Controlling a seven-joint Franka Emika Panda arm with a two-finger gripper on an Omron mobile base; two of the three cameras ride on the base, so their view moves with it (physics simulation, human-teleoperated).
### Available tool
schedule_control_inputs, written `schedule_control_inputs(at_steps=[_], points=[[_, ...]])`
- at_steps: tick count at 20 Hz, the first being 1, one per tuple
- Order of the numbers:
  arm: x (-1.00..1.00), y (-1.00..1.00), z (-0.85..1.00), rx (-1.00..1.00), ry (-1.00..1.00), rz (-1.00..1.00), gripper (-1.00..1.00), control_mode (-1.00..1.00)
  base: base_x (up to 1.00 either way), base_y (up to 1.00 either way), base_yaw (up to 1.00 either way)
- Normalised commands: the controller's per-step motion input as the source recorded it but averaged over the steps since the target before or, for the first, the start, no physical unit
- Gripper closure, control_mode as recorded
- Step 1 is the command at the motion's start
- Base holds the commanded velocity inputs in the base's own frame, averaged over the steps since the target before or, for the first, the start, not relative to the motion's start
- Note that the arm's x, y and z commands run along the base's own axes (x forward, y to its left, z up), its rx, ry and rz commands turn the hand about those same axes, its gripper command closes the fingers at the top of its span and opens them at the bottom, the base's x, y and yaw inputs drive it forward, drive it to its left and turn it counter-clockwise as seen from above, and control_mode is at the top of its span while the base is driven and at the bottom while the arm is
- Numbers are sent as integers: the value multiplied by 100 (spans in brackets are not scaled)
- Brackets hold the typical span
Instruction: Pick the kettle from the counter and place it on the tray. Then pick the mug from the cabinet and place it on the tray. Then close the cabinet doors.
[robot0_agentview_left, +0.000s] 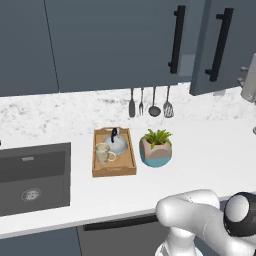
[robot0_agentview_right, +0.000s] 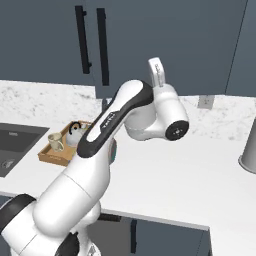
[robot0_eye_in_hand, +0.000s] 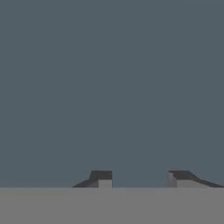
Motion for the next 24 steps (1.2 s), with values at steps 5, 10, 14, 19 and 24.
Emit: schedule_control_inputs(at_steps=[5, 10, 14, 19, 24], points=[[40, 9, 95, -3, 3, -2, 100, -100, 0, 0, 0], [79, 56, 28, -4, 6, -8, 100, -100, 0, 0, 0], [93, 73, 0, -8, 0, -17, 100, -100, 0, 0, 0], [100, 48, -2, -3, 0, -14, 100, -100, 0, 0, 0], [100, 22, -4, 0, 4, -11, 100, -100, 0, 0, 0]])
